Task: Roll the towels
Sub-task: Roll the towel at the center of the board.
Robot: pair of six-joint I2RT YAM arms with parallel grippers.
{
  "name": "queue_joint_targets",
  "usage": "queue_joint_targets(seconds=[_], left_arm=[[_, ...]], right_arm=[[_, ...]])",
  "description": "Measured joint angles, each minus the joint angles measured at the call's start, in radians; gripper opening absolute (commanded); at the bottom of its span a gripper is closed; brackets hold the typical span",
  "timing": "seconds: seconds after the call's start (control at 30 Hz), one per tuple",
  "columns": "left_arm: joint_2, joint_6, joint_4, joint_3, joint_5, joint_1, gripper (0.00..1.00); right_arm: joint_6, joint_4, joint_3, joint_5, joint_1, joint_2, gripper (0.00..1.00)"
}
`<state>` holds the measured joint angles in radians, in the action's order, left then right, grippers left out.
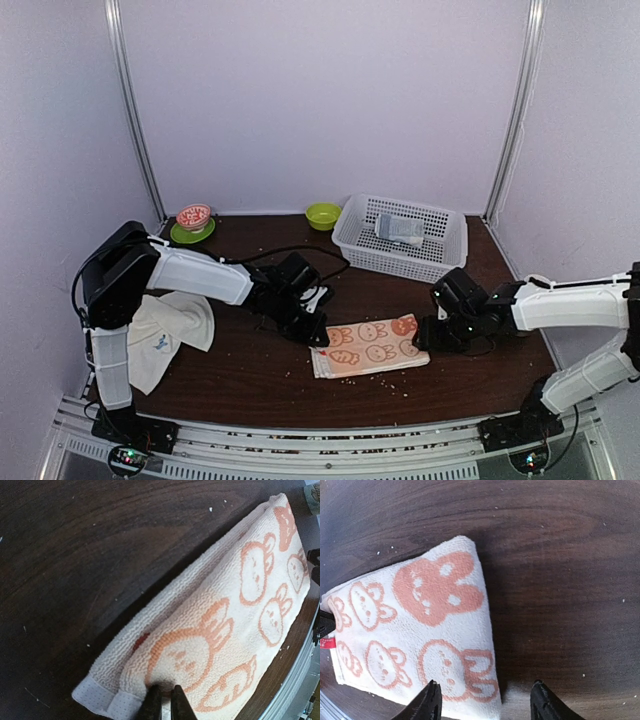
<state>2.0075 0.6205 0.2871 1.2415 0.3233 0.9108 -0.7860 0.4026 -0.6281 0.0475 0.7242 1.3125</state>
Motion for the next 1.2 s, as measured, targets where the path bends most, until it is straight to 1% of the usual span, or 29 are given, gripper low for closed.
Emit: queue_joint_targets(seconds=[0.13,0.2,0.3,0.37,0.4,0.43,0.47,0.6,0.63,0.77,0.97,1.2], left_arm=[[-0.001,0.003,-0.004,-0.004,0.000,0.000,0.09],[-0.001,0.006,-0.005,-0.004,-0.001,0.000,0.09],[-0.002,0.008,-0.006,-0.005,-0.001,0.000,0.09],[-0.002,0.009,-0.006,-0.005,-0.001,0.000,0.09],[-0.002,0.010,-0.007,-0.005,-0.001,0.000,0.09],[-0.003,0.010,-0.007,-0.006,-0.001,0.000,0.08],[-0.003,0.010,-0.009,-0.008,-0.002,0.000,0.08],[-0.005,0.011,-0.014,-0.012,-0.002,0.000,0.08],[-0.005,0.011,-0.016,-0.013,-0.002,0.000,0.08],[-0.005,0.014,-0.028,-0.018,0.003,0.000,0.08],[-0.005,0.018,-0.034,-0.019,0.006,0.001,0.08],[-0.005,0.018,-0.034,-0.019,0.009,0.001,0.08]], right_arm=[[-0.093,-0.077,0.123,0.050,-0.013,-0.089,0.57],[-0.144,-0.127,0.169,0.072,-0.016,-0.103,0.54],[-0.200,-0.201,0.187,0.103,-0.018,-0.092,0.49],[-0.233,-0.251,0.195,0.116,-0.020,-0.076,0.41],[-0.246,-0.273,0.198,0.123,-0.020,-0.068,0.36],[-0.259,-0.292,0.200,0.132,-0.020,-0.058,0.28],[-0.269,-0.309,0.202,0.137,-0.022,-0.048,0.24],[-0.287,-0.321,0.210,0.142,-0.024,-0.036,0.02],[-0.288,-0.309,0.210,0.135,-0.024,-0.041,0.00],[-0.234,-0.211,0.175,0.087,-0.021,-0.084,0.00],[-0.097,-0.050,0.029,-0.029,0.014,-0.092,0.00],[0.006,0.066,-0.094,-0.139,0.108,-0.002,0.00]])
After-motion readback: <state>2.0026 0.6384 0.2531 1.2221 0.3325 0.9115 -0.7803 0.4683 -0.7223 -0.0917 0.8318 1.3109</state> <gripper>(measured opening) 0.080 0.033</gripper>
